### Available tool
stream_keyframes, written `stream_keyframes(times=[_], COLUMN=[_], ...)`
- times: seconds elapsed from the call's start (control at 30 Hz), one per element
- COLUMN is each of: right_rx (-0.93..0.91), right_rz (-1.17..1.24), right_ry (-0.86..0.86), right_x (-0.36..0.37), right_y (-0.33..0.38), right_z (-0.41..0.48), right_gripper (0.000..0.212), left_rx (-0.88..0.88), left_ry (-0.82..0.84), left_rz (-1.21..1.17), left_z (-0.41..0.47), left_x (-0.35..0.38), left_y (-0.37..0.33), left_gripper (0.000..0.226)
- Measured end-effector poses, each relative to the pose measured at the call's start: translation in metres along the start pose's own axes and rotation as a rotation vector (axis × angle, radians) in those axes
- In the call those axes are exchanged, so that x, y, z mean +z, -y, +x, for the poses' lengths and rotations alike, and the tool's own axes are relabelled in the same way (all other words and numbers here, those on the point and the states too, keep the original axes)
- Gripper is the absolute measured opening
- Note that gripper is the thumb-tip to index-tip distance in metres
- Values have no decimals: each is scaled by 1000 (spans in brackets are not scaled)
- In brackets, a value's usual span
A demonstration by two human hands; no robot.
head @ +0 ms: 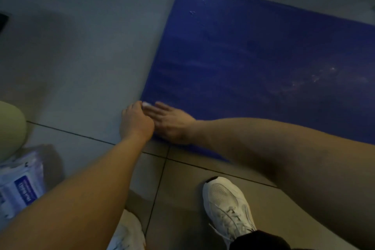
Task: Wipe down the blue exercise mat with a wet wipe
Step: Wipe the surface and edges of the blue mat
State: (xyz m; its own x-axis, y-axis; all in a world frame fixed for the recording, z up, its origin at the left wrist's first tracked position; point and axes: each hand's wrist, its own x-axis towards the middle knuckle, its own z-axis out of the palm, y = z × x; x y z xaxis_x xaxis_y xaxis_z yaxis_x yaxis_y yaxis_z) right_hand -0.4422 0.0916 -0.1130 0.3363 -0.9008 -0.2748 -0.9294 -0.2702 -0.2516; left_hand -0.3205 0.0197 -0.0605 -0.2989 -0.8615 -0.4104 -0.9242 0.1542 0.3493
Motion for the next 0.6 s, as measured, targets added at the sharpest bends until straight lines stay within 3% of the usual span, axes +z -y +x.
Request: stream_keyframes(times=[0.1,0.17,0.27,0.33,0.43,0.5,0.6], right_rx=[250,529,1030,1149,1007,752,394], right_rz=[38,61,134,216,248,225,235], right_ry=[-105,-179,-62,-29,-114,-162,-77], right_x=[-21,-34,-54,-56,-48,-34,-15], right_y=[-55,-98,-140,-141,-106,-64,-21], right_z=[-10,-23,-50,-50,-31,-22,-28], right_gripper=[58,56,63,66,60,61,63], left_rx=[8,7,11,7,-15,-27,-37], left_ry=[37,41,42,47,56,63,80], left_rz=[28,28,67,119,185,214,279], left_z=[2,0,-2,-2,-1,0,-1], left_x=[-3,-3,-1,0,4,7,9], left_y=[1,-1,-5,-8,-14,-17,-23], left_gripper=[59,60,55,52,49,47,51])
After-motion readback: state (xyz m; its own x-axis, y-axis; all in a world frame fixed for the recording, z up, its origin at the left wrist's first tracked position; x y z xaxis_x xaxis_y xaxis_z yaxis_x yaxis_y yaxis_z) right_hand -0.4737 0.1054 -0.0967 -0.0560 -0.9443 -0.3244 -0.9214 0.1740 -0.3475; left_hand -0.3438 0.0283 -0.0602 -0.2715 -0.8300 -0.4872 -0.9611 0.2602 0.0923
